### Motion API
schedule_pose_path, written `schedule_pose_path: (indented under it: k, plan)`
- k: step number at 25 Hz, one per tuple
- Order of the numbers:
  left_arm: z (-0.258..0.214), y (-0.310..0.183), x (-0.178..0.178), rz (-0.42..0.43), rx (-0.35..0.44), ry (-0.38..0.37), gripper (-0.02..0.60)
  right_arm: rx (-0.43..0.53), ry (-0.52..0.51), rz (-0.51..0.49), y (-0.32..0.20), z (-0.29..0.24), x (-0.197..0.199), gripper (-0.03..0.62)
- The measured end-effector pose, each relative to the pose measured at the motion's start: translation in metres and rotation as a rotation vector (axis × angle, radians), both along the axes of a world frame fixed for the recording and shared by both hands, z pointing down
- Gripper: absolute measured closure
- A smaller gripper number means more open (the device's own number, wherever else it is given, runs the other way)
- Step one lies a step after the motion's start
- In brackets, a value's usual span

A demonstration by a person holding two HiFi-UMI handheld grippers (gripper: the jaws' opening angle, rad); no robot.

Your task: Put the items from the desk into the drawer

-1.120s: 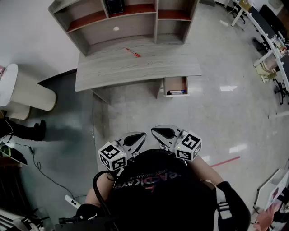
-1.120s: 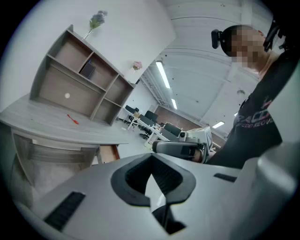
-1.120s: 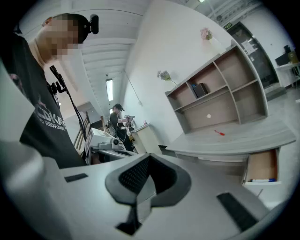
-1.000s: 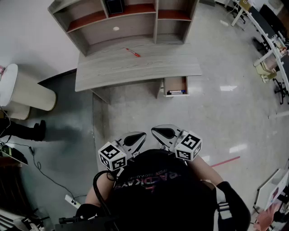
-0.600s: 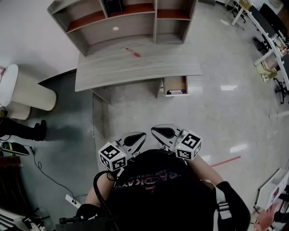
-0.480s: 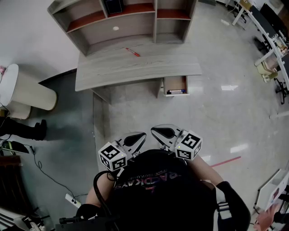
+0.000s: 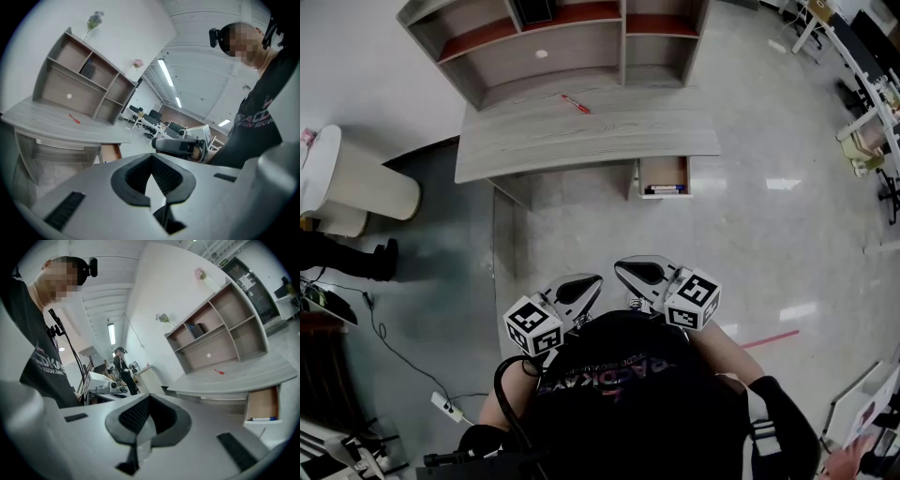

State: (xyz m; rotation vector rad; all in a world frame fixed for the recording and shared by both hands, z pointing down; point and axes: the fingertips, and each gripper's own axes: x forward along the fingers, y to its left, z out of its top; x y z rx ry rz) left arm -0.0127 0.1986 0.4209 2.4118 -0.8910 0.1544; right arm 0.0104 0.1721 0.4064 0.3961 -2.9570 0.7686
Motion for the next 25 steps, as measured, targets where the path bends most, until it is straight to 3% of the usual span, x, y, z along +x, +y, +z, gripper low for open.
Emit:
schedule_pose_path:
  k: [13,25]
  plan:
    - [0.0,-0.019,0.04,-0.083,-0.006,0.015,0.572,0.022,0.007,-0.071,-0.027,0.003,0.035,0.579]
    - [-0.004,-0.054,0.019,-0.058,-0.001,0.004,0.572,0.009,-0.015,0.0,-0.067,0.004,0.02,0.579]
